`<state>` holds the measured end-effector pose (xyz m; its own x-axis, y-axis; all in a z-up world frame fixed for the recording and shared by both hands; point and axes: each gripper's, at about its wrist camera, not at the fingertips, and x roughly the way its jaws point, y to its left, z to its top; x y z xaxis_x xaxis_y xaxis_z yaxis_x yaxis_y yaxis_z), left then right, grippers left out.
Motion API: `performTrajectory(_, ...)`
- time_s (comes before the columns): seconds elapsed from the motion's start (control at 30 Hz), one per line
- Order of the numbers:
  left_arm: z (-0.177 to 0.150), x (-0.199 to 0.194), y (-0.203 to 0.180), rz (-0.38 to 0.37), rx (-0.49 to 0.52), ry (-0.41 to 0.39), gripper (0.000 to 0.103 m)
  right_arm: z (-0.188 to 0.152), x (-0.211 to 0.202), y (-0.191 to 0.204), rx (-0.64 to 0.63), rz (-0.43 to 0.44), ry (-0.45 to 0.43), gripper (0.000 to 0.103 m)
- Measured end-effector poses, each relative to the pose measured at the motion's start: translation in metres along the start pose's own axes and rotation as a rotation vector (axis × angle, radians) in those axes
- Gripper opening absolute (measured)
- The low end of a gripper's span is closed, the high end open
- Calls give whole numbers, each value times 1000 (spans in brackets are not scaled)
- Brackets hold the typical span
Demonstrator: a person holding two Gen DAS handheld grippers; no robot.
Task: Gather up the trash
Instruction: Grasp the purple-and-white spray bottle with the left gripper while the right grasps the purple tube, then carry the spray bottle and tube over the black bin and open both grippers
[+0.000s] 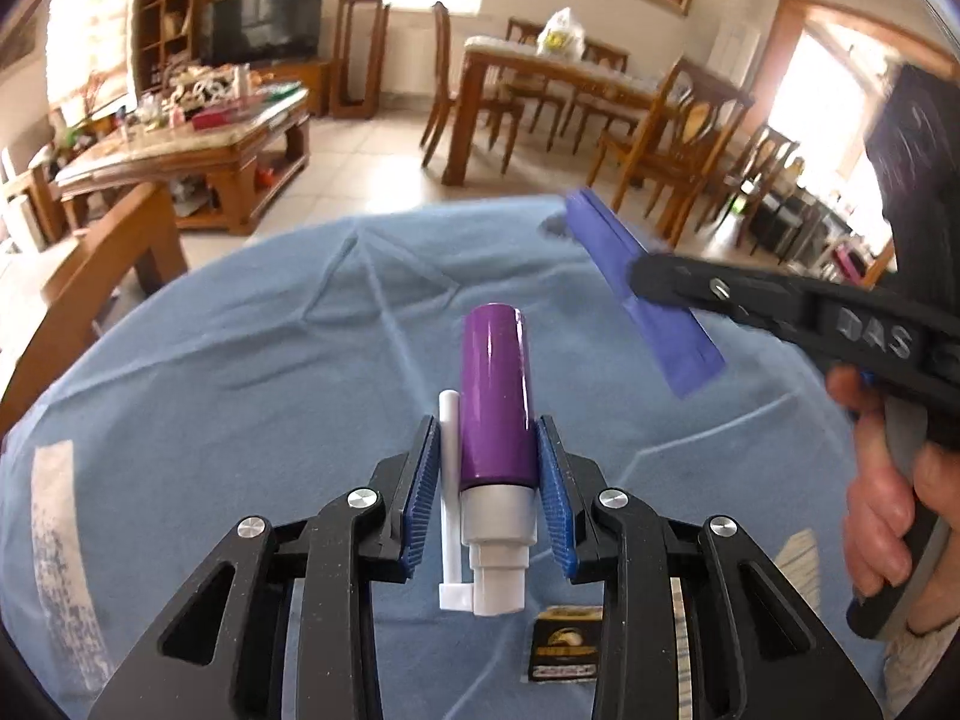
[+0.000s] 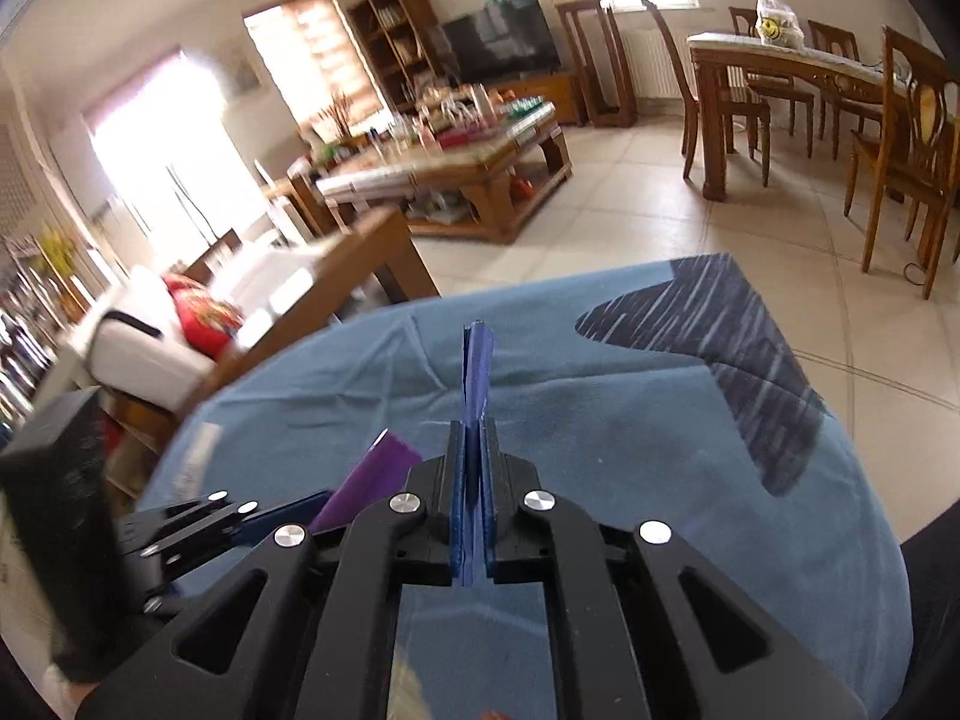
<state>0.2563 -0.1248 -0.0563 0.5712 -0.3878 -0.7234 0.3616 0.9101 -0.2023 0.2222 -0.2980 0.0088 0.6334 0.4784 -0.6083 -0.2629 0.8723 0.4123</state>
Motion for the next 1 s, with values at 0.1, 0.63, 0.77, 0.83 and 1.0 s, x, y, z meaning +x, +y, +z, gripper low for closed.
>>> performTrajectory(0.1, 4, -14, -2, -43, -9, -76, 32, -7, -34, 0, 5, 33, -74, 5)
performTrajectory(0.63, 23, -50, -158, -299, 100, -192, 32, -51, -215, -72, 5, -122, -434, 5)
performTrajectory(0.77, 20, -38, -219, -350, 178, -171, 32, -65, -247, -111, 50, -225, -493, 5)
performTrajectory(0.83, 17, -27, -249, -378, 209, -154, 32, -73, -259, -132, 85, -269, -505, 5)
performTrajectory(1.0, 8, 5, -314, -415, 263, -105, 32, -92, -271, -188, 184, -356, -509, 5)
